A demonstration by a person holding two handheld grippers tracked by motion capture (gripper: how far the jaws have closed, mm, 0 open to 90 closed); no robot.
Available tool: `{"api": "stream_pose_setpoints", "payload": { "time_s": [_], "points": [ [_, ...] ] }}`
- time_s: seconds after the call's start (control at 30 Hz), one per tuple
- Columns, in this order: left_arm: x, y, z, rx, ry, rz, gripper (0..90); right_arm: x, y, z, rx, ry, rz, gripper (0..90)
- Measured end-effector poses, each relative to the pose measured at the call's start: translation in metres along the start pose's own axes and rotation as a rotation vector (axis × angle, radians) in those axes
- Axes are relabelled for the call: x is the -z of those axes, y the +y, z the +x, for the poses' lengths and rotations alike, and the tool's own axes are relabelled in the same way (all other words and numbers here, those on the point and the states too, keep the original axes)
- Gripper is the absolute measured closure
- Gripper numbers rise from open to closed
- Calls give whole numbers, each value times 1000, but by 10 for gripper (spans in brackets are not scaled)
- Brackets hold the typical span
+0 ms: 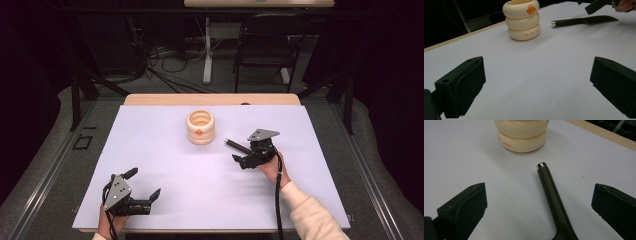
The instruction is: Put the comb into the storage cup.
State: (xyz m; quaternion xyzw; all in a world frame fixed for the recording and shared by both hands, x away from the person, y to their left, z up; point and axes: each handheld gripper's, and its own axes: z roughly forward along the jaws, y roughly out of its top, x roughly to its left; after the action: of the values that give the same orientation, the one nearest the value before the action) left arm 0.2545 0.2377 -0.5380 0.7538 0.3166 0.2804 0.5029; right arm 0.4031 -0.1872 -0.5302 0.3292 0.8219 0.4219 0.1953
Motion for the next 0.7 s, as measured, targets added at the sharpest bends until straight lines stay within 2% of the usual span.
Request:
{"api": "stream_pose_setpoints", "payload": {
  "time_s": [0.6, 0.7],
  "points": [
    [0, 0, -1, -5, -6, -3, 2, -15, 17, -19, -38, -42, 2, 2],
    [0, 0, 0, -5, -5, -1, 2, -17, 18, -22, -47, -54, 2, 53]
  ]
}}
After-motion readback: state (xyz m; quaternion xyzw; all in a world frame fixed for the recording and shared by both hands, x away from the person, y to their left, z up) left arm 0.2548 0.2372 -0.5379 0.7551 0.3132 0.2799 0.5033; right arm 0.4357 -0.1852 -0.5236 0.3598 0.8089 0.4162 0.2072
